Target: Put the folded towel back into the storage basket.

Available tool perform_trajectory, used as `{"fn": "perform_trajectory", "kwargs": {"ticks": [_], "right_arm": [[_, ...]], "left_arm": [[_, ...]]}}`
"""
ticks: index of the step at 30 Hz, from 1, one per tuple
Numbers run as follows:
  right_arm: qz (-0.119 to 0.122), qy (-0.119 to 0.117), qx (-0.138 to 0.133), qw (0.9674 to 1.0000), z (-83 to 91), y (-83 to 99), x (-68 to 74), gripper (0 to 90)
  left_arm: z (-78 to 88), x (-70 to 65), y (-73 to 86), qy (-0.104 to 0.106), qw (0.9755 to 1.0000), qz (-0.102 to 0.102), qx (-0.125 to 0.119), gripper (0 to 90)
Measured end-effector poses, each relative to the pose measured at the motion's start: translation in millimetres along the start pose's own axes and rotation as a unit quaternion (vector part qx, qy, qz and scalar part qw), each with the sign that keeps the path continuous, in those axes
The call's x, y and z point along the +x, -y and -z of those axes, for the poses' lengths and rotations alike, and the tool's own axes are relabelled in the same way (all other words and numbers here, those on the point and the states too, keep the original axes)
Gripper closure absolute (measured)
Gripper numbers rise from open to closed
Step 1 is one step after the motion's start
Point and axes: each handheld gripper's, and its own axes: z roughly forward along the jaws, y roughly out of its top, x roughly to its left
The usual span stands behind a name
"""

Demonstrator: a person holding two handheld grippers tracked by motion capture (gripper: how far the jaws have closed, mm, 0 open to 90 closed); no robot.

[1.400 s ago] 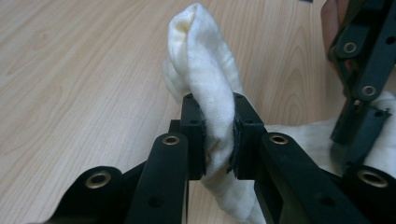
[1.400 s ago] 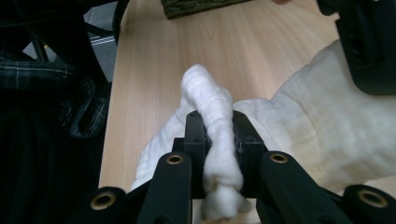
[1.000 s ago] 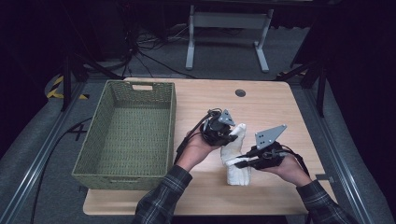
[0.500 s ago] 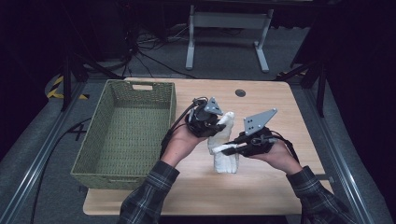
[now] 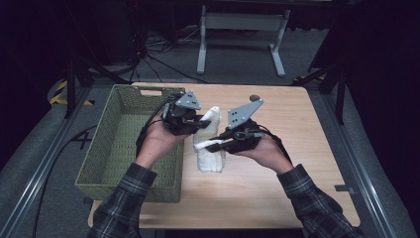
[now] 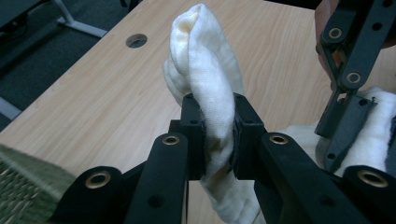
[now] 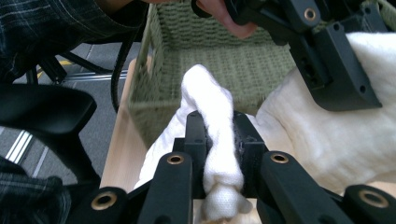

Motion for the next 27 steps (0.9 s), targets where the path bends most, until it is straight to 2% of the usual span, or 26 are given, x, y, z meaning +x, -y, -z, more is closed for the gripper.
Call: {"fn": "perform_trajectory", "kwargs": {"ticks": [3, 6, 7, 8, 10, 11, 12, 15, 16, 17, 18, 19, 20, 22, 27], "right_arm": [[0.003, 0.000, -0.003, 1.0000, -6.9, -9.3, 0.1, 79.8], [0.007, 0.002, -0.005, 1.0000, -21.6, -30.0, 0.2, 79.8], [0.009, 0.002, -0.006, 0.9999, -25.7, -34.9, 0.3, 79.8], [0.009, 0.002, -0.006, 0.9999, -25.7, -34.9, 0.3, 79.8], [0.011, -0.002, -0.007, 0.9999, -39.4, -47.3, -0.6, 79.8], [0.011, -0.002, -0.007, 0.9999, -39.4, -47.3, -0.6, 79.8], [0.011, -0.002, -0.008, 0.9999, -49.2, -54.3, -1.1, 79.8], [0.010, -0.004, -0.013, 0.9998, -58.6, -60.4, -1.3, 79.8], [0.009, -0.007, -0.013, 0.9998, -69.5, -65.6, -1.3, 79.8], [0.009, -0.007, -0.013, 0.9998, -69.5, -65.6, -1.3, 79.8], [0.007, -0.013, -0.013, 0.9998, -82.4, -67.9, -0.8, 79.8], [0.007, -0.015, -0.013, 0.9998, -86.2, -68.1, -0.5, 79.8], [0.007, -0.015, -0.013, 0.9998, -86.2, -68.1, -0.5, 79.8], [0.006, -0.022, -0.015, 0.9996, -97.2, -68.2, 1.1, 79.8], [0.009, -0.034, 0.000, 0.9994, -119.4, -64.6, 7.2, 79.7]], "left_arm": [[10.5, 5.7, 4.8, -0.002, 1.0000, -0.002, -0.001, 78.7], [28.9, 15.7, 13.9, -0.010, 0.9999, -0.008, -0.002, 78.7], [28.9, 15.7, 13.9, -0.010, 0.9999, -0.008, -0.002, 78.7], [33.4, 18.5, 16.8, -0.012, 0.9999, -0.004, -0.003, 78.7], [46.0, 26.9, 25.4, -0.020, 0.9997, -0.004, -0.012, 78.7], [46.0, 26.9, 25.4, -0.020, 0.9997, -0.004, -0.012, 78.7], [50.1, 29.3, 28.3, -0.024, 0.9996, -0.004, -0.016, 78.7], [61.2, 35.7, 38.5, -0.029, 0.9992, 0.002, -0.025, 78.7], [64.2, 37.6, 46.5, -0.033, 0.9990, 0.007, -0.029, 78.7], [64.2, 37.6, 46.5, -0.033, 0.9990, 0.007, -0.029, 78.7], [65.2, 38.4, 55.7, -0.033, 0.9992, 0.004, -0.021, 78.6], [65.2, 38.4, 55.7, -0.033, 0.9992, 0.004, -0.021, 78.7], [65.0, 38.0, 60.7, -0.034, 0.9993, 0.007, -0.017, 78.7], [64.2, 37.2, 72.6, -0.033, 0.9992, 0.014, -0.017, 78.6], [64.0, 36.4, 93.8, -0.032, 0.9990, 0.028, -0.014, 78.6]]}}
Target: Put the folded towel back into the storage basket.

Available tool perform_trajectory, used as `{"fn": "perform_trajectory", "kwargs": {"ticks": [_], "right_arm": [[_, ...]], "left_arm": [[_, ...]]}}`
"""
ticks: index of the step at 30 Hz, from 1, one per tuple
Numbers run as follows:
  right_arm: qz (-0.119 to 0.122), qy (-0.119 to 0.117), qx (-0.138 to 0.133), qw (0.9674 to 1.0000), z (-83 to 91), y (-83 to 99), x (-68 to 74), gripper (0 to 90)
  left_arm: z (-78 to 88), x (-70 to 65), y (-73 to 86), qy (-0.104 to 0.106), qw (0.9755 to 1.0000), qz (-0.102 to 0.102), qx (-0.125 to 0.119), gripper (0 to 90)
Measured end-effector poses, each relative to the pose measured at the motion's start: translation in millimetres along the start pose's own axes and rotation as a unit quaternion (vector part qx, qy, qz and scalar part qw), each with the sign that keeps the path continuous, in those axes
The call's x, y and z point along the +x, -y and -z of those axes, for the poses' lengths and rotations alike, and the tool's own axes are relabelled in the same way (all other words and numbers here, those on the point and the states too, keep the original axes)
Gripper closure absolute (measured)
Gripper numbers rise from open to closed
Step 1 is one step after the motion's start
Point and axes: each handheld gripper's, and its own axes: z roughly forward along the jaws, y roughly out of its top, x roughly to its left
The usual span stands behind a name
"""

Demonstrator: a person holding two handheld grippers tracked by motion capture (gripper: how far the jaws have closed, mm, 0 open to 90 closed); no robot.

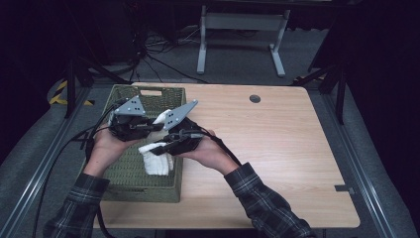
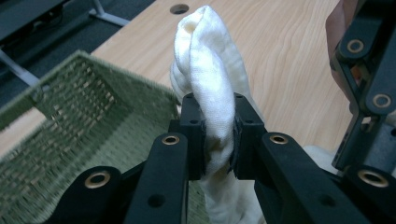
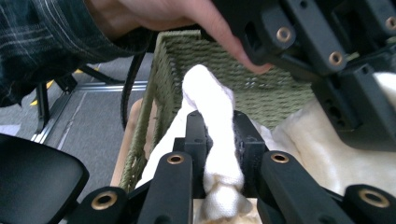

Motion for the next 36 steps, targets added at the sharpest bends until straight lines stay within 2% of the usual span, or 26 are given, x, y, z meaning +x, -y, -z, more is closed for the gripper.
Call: {"fn": "perform_trajectory", "kwargs": {"ticks": [6, 14, 18, 20, 23, 32, 36], "right_arm": [[-0.008, -0.003, 0.012, 0.9999, -16.3, 17.0, 3.6, 79.5], [-0.027, -0.011, 0.019, 0.9994, -30.8, 41.5, 4.0, 77.9], [-0.031, -0.008, 0.024, 0.9992, -32.4, 47.1, 4.0, 67.3], [-0.034, -0.005, 0.019, 0.9992, -30.7, 47.6, 3.0, 60.0], [-0.034, 0.009, 0.014, 0.9993, -27.1, 46.8, 1.9, 54.5], [-0.036, 0.036, 0.004, 0.9987, -2.4, 48.6, -6.8, 45.7], [-0.038, 0.044, 0.003, 0.9983, 11.2, 54.1, -10.2, 43.5]], "left_arm": [[-10.3, -5.8, 18.5, 0.013, 0.9998, 0.011, 0.009, 78.5], [-25.4, -8.6, 31.4, 0.021, 0.9993, 0.019, 0.024, 78.5], [-32.1, -6.9, 34.4, 0.022, 0.9989, 0.025, 0.035, 78.5], [-33.6, -5.7, 34.6, 0.021, 0.9988, 0.025, 0.035, 78.5], [-34.3, -4.5, 34.3, 0.018, 0.9989, 0.029, 0.034, 78.5], [-31.4, 3.2, 24.9, 0.007, 0.9988, 0.038, 0.028, 78.5], [-33.0, 12.9, 10.7, 0.003, 0.9990, 0.038, 0.022, 78.4]]}}
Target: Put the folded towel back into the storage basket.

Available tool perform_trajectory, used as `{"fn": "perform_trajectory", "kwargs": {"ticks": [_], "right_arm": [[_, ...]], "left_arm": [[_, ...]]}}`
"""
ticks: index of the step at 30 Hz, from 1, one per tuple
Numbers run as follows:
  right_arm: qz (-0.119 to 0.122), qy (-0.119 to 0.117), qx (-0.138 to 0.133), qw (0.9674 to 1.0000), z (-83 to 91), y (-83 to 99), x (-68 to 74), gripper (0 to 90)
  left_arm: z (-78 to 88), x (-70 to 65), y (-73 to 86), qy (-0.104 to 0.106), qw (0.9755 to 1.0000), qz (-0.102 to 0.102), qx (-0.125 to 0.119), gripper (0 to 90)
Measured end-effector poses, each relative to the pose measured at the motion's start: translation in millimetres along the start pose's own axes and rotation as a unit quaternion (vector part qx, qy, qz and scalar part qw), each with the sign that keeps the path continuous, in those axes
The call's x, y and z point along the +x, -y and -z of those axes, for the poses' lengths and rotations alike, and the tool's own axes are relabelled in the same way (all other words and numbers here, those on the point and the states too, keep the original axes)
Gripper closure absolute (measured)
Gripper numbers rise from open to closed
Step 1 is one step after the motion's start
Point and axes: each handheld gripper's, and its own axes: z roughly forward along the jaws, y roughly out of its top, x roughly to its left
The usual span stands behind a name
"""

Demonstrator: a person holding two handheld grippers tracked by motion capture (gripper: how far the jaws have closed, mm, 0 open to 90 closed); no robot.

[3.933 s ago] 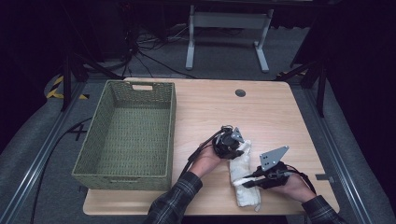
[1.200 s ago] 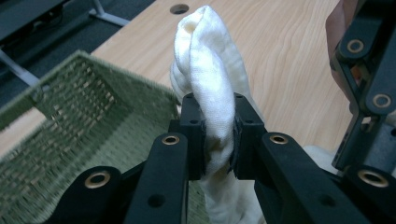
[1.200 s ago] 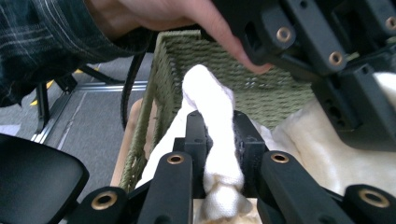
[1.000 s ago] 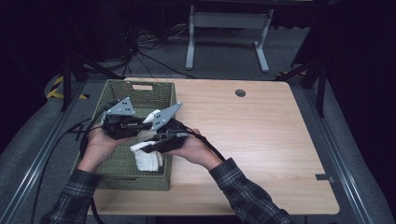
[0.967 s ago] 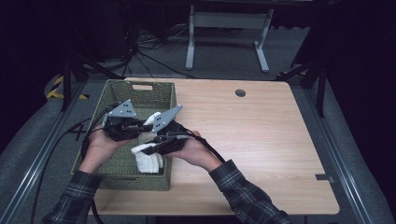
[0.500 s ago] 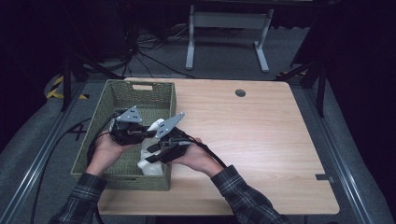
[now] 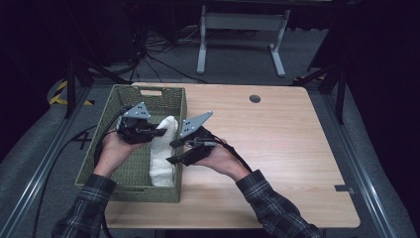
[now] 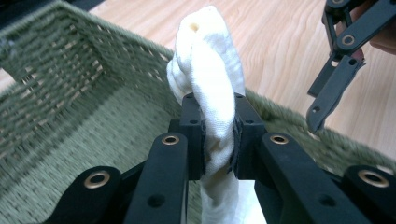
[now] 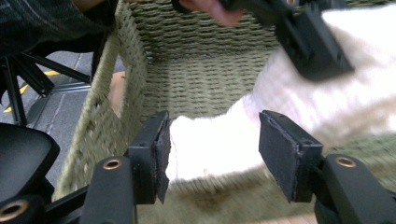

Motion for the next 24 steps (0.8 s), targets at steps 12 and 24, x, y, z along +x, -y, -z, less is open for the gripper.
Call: {"fn": "perform_trajectory", "kwargs": {"ticks": [12, 24], "right_arm": [[-0.008, 0.021, -0.002, 0.9997, 35.8, 24.4, -13.0, 42.5], [-0.023, 0.047, -0.011, 0.9985, 73.6, 49.5, -20.1, 40.2]], "left_arm": [[-28.5, 24.5, -12.7, -0.018, 0.9994, 0.030, 0.002, 77.9], [-36.1, 34.3, -19.1, -0.062, 0.9953, 0.073, -0.016, 41.8]]}}
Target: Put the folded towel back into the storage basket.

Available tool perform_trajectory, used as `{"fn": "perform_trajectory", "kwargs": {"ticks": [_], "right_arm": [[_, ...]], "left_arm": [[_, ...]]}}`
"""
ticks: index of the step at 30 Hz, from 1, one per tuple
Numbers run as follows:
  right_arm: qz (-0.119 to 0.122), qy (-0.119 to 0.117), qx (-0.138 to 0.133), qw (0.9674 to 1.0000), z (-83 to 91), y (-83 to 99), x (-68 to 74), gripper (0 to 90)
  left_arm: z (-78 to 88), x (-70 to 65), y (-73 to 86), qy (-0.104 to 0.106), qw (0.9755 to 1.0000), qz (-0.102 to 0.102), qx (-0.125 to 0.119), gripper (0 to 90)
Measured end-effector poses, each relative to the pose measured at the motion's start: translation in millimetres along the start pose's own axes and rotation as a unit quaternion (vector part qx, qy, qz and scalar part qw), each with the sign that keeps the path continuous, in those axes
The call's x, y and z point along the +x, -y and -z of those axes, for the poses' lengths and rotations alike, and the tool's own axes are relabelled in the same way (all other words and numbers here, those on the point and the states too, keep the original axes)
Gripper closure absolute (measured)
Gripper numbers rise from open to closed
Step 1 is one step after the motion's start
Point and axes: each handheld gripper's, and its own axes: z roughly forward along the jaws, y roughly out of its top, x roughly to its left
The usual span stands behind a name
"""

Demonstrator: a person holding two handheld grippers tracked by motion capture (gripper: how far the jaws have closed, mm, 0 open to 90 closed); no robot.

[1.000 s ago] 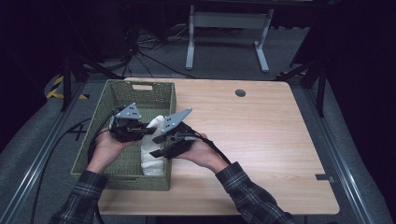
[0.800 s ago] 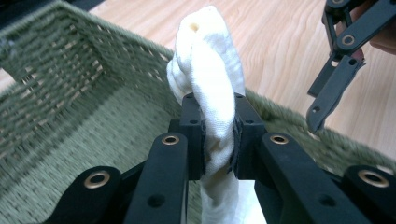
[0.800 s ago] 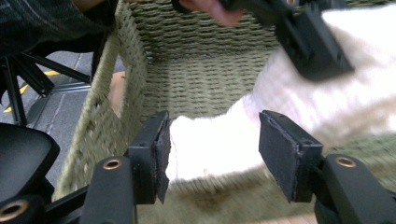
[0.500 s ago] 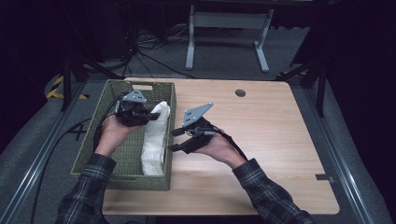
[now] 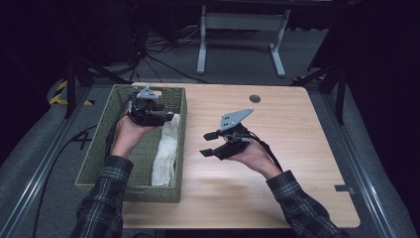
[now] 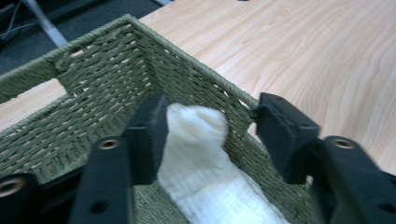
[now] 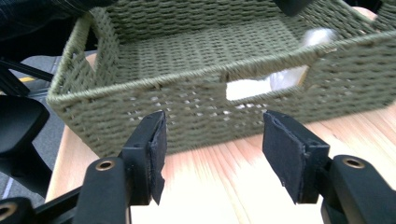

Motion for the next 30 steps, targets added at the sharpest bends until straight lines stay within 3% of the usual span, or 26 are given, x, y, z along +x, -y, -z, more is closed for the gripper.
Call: {"fn": "perform_trajectory", "kwargs": {"ticks": [2, 3, 5, 9, 11, 21, 30], "right_arm": [[-0.003, 0.004, 0.003, 1.0000, 4.7, 3.3, -1.5, 39.3], [-0.003, 0.007, 0.003, 1.0000, 7.3, 5.1, -2.5, 38.6], [-0.003, 0.012, 0.005, 0.9999, 13.0, 9.3, -4.4, 37.1], [-0.001, 0.022, 0.012, 0.9997, 21.6, 16.1, -7.7, 34.7], [-0.003, 0.031, 0.020, 0.9993, 29.9, 22.1, -11.7, 32.7], [-0.011, 0.048, 0.026, 0.9985, 56.8, 45.0, -22.4, 31.3], [-0.024, 0.068, 0.036, 0.9967, 85.6, 77.2, -26.2, 30.3]], "left_arm": [[1.0, -1.7, -1.1, -0.001, 1.0000, 0.008, 0.000, 36.7], [1.5, -2.7, -2.3, -0.004, 1.0000, 0.002, 0.000, 34.5], [2.0, -8.0, -3.8, -0.001, 0.9999, 0.011, 0.001, 30.6], [2.8, -16.2, -7.3, 0.009, 0.9999, 0.010, -0.001, 25.3], [1.2, -27.0, -12.3, 0.011, 0.9999, -0.002, 0.003, 23.5], [-8.2, -65.7, -23.8, 0.029, 0.9996, 0.001, 0.004, 17.9], [-24.1, -111.3, -37.0, 0.046, 0.9988, -0.011, 0.013, 16.0]]}}
